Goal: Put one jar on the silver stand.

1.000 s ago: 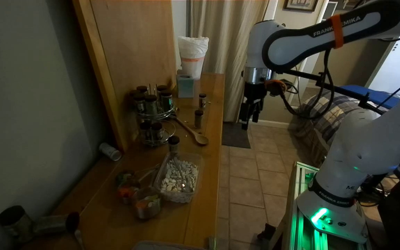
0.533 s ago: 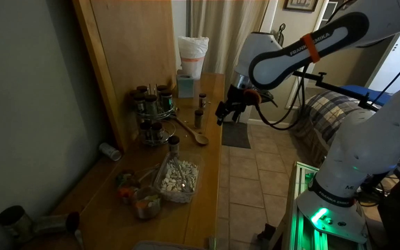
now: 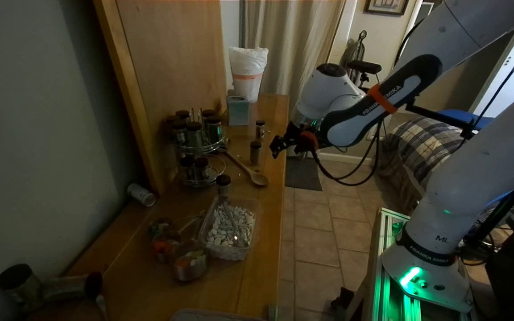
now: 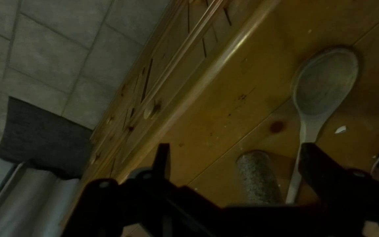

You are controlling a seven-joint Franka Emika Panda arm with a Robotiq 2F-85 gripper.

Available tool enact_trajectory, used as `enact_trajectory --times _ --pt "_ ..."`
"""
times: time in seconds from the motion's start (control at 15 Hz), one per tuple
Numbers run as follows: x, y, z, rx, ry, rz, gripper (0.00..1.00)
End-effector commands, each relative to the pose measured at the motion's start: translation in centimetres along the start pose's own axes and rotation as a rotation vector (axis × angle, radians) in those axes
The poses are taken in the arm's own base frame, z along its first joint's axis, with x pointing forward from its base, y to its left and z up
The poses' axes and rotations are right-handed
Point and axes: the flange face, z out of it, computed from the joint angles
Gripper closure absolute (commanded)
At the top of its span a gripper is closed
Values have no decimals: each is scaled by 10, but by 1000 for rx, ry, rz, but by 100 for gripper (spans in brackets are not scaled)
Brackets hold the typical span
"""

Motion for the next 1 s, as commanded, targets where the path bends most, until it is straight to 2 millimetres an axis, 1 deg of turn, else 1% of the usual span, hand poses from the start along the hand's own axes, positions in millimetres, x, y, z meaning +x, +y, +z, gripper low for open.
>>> enact_trajectory --times 0.0,0.4,0.53,0.6,0.8,0.93 --pt "7 -3 11 3 79 54 0" --pt "17 -9 33 77 95 76 0" --pt "25 -12 35 102 116 55 0" --pt "32 -12 33 104 136 43 0" --pt "45 -12 33 97 164 11 0" --pt "50 -13 35 84 172 -3 0"
